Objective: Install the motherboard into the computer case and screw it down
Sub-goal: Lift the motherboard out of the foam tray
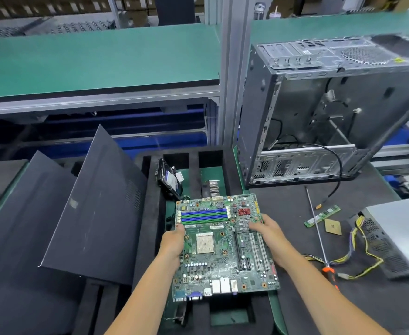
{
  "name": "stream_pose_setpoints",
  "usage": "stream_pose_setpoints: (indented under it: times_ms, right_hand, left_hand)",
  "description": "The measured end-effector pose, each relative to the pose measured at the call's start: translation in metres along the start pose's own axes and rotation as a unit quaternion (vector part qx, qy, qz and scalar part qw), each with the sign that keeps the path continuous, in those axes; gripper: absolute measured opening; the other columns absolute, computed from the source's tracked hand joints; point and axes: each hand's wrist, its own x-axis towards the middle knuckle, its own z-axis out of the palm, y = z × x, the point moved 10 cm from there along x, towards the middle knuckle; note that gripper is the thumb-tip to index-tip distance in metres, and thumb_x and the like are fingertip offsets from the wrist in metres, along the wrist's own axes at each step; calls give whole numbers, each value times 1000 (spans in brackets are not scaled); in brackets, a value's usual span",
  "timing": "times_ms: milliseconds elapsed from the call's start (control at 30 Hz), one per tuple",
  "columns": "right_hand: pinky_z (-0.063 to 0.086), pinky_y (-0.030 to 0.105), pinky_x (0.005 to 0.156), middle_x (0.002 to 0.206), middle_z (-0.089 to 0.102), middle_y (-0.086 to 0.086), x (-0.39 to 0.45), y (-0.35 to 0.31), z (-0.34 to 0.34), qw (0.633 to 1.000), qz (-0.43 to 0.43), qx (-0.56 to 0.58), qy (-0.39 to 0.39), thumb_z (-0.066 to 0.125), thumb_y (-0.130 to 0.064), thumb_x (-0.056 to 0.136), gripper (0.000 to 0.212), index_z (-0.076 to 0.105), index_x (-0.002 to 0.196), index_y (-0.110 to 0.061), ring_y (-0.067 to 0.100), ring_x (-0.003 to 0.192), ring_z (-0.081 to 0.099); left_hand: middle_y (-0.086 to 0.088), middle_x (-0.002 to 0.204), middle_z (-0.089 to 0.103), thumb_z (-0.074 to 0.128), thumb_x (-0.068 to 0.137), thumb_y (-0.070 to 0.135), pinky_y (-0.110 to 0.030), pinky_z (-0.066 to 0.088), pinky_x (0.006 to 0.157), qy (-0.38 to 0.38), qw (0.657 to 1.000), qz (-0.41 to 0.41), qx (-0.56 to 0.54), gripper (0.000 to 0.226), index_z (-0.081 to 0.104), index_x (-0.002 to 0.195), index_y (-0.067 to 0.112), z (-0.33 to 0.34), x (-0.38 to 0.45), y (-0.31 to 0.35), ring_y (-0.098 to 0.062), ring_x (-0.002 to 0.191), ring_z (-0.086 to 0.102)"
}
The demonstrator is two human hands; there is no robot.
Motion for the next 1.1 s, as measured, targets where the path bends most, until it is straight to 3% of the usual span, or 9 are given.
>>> stream_pose_setpoints:
  times_ms: [133, 233, 300, 400, 500, 733, 933, 1000, 1100]
  right_hand:
    - [34, 35, 101, 139, 44, -5, -3, -8, 4, 996, -55, -70, 21, 63, -20, 88, 59, 39, 142, -23, 16, 126, 41]
    - [29, 37, 99, 126, 37, -3, -4, -14, 4, 985, -81, -145, 51, 62, -19, 86, 54, 43, 136, -21, 17, 127, 29]
    - [29, 41, 105, 123, 32, 0, -4, -12, 1, 980, -67, -174, 63, 62, -21, 85, 52, 44, 133, -16, 19, 127, 27]
    - [28, 46, 108, 122, 31, 3, -3, -7, -5, 979, -46, -186, 71, 63, -21, 84, 45, 48, 127, -15, 23, 124, 31]
    - [28, 45, 108, 117, 33, 5, -2, -8, -9, 979, -47, -184, 71, 63, -19, 84, 34, 52, 116, -15, 25, 120, 33]
    - [31, 34, 95, 116, 32, 1, 0, -3, -17, 979, -35, -176, 93, 62, -21, 83, 52, 44, 131, -14, 22, 123, 33]
    - [32, 39, 101, 126, 29, 5, 1, -4, -26, 965, -19, -228, 129, 62, -26, 83, 62, 38, 138, -11, 24, 126, 29]
    - [34, 37, 100, 122, 30, 3, -4, -15, -31, 948, -58, -270, 161, 62, -26, 83, 57, 42, 134, -10, 23, 122, 31]
    - [41, 31, 90, 113, 41, 0, -23, -41, -24, 917, -170, -310, 183, 59, -16, 85, 36, 53, 121, -13, 17, 110, 42]
  left_hand:
    - [6, 71, 35, 39, 102, 37, -32, 36, 76, 25, 1000, 10, 4, 38, 38, 70, 17, -1, 0, 0, -10, 62, 34]
    - [6, 67, 30, 39, 102, 36, -32, 36, 82, 26, 999, 13, 16, 38, 35, 68, 20, -3, 2, 0, -9, 59, 29]
    - [6, 71, 33, 39, 101, 37, -38, 37, 93, 24, 999, 15, 19, 34, 37, 73, 19, -2, 5, -2, -12, 65, 35]
    - [1, 85, 44, 38, 101, 37, -38, 35, 91, 10, 999, 19, 28, 30, 50, 90, 12, 6, 5, -4, -17, 78, 44]
    - [-11, 138, 44, 37, 102, 37, -42, 33, 103, -2, 999, 7, 31, 52, 36, 141, 2, 14, 3, -8, -30, 124, 42]
    - [-11, 154, 24, 30, 102, 40, -45, 30, 107, -22, 994, 38, 104, 58, 20, 150, 8, 24, 1, 2, -31, 137, 30]
    - [-21, 145, 28, 27, 102, 42, -35, 39, 93, 2, 927, 156, 342, 56, 35, 139, 1, 23, -2, 21, -31, 118, 45]
    - [-19, 135, 36, 34, 101, 39, -39, 42, 95, 29, 907, 197, 371, 48, 44, 131, 3, 15, -3, 28, -31, 112, 47]
    - [-3, 114, 45, 53, 95, 24, -30, 43, 82, 88, 868, 355, 335, 25, 53, 117, 12, 6, -27, 56, -22, 102, 50]
